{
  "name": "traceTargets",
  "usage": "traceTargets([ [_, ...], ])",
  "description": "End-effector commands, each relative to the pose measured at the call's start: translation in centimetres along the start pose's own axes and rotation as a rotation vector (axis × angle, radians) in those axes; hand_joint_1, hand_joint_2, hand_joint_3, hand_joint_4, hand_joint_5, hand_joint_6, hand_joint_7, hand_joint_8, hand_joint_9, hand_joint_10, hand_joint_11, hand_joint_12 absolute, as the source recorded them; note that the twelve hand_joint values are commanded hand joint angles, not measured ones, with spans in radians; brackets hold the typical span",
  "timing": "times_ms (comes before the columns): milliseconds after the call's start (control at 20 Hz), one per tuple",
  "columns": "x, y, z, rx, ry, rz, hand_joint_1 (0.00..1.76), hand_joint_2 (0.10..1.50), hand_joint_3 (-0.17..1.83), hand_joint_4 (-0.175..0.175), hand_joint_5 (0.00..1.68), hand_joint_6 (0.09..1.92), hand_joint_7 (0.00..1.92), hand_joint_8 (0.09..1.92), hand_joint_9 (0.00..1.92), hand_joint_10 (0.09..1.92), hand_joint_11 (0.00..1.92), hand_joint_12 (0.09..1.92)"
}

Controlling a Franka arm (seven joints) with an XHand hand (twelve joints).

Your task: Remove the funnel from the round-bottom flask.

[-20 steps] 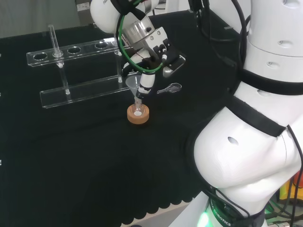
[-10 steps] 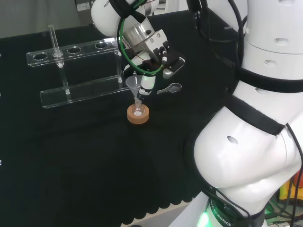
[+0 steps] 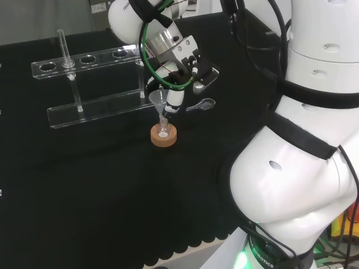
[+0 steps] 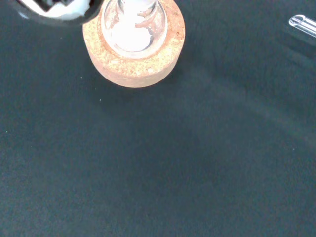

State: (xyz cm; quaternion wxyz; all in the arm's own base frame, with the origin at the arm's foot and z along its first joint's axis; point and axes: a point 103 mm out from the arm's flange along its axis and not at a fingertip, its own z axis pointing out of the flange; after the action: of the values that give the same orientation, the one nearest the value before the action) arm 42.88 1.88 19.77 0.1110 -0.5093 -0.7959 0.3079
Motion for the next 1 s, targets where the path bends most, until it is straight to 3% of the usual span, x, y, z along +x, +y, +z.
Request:
traceTargets([
  [50,0.0,0.3,0.0,-0.012,-0.01,-0.002,0.77,0.64,0.58,0.01,0.28,0.09,0.13,0.66,0.46,0.67,0.26,1.47],
  [400,0.1,0.2,-0.2,-0.039,-0.021,0.0,0.81,0.66,0.6,-0.003,0.36,0.09,0.29,0.65,0.64,0.59,0.36,1.41],
  [1000,0.7,-1.5,-2.5,-0.089,-0.057,-0.021,0.81,0.67,0.62,-0.01,0.47,0.09,0.39,0.65,0.71,0.55,0.36,1.39],
])
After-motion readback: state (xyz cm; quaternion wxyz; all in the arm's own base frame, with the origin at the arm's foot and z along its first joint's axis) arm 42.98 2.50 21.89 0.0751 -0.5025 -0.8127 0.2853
